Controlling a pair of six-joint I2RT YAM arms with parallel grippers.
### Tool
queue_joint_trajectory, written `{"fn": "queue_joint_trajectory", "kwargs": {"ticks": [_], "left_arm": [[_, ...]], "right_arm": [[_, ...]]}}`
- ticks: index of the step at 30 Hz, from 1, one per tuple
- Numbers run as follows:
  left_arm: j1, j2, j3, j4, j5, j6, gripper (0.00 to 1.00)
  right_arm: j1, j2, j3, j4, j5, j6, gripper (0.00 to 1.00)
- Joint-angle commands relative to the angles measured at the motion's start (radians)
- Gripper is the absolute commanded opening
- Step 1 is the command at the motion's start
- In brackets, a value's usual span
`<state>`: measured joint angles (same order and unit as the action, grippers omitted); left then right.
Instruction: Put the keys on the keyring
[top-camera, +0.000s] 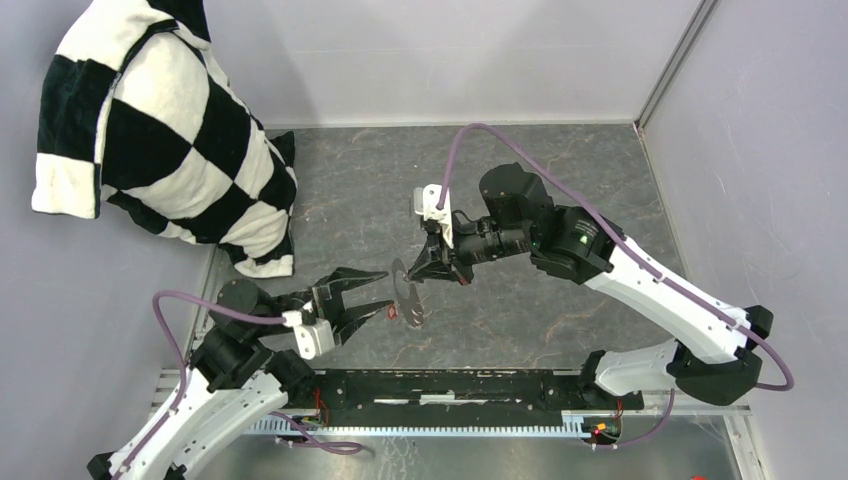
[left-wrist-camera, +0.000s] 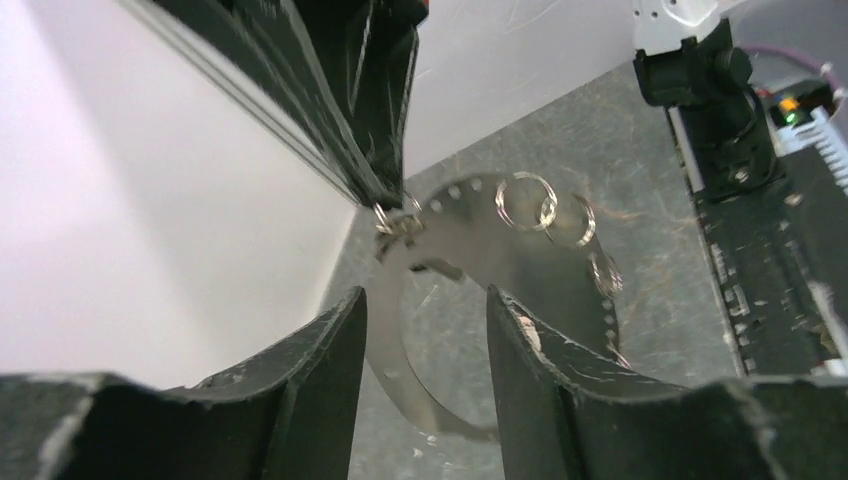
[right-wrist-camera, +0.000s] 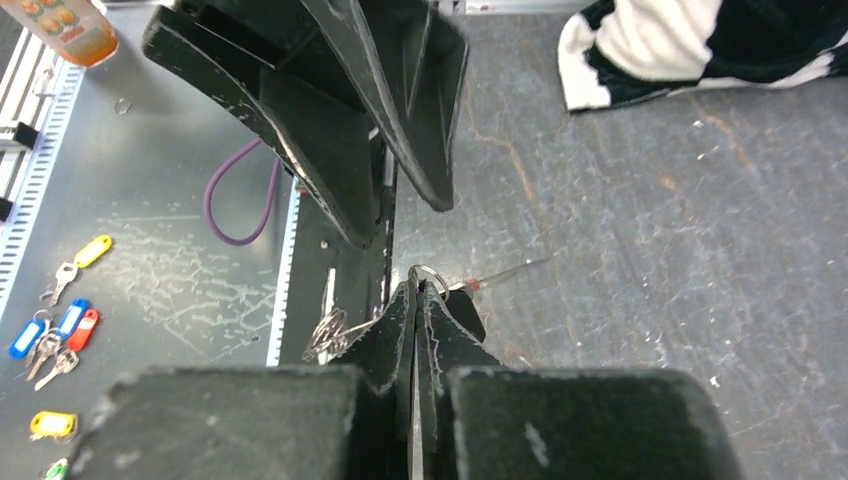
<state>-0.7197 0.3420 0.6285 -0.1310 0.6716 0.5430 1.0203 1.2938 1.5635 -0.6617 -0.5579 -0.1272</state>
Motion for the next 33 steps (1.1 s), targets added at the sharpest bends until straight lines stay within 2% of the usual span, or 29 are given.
{"fn": "queue_joint_trajectory", "kwargs": {"ticks": [1,7,11,18,26,29,33], "left_arm": [[-0.001,0.071,0.089,-0.128,0.135,0.356,0.58],[-0.001,0.128,0.121,-0.216,0.196,0.568,0.60],[-0.001,0.153,0.137,-0.320,0.243,0.677,0.57],[-0.001,0.158,0.136,-0.351,0.255,0.734,0.41],[-0.001,0.112,0.085,-0.305,0.220,0.829,0.24],[-0.001,0.080,0.042,-0.227,0.197,0.808,0.18],[-0.001,0.070,0.027,-0.209,0.174,0.792,0.14]], "right_arm": [[0.007,0.025,0.037,-0.034,-0.037,0.006,0.00],[0.041,0.070,0.062,-0.089,-0.059,-0.015,0.00],[0.046,0.089,0.070,-0.085,-0.086,-0.012,0.00],[0.047,0.107,0.075,-0.090,-0.099,-0.015,0.00],[0.047,0.106,0.068,-0.093,-0.020,-0.008,0.00],[0.048,0.088,0.038,-0.055,0.013,0.012,0.00],[0.046,0.033,-0.039,0.065,0.056,0.058,0.00]]}}
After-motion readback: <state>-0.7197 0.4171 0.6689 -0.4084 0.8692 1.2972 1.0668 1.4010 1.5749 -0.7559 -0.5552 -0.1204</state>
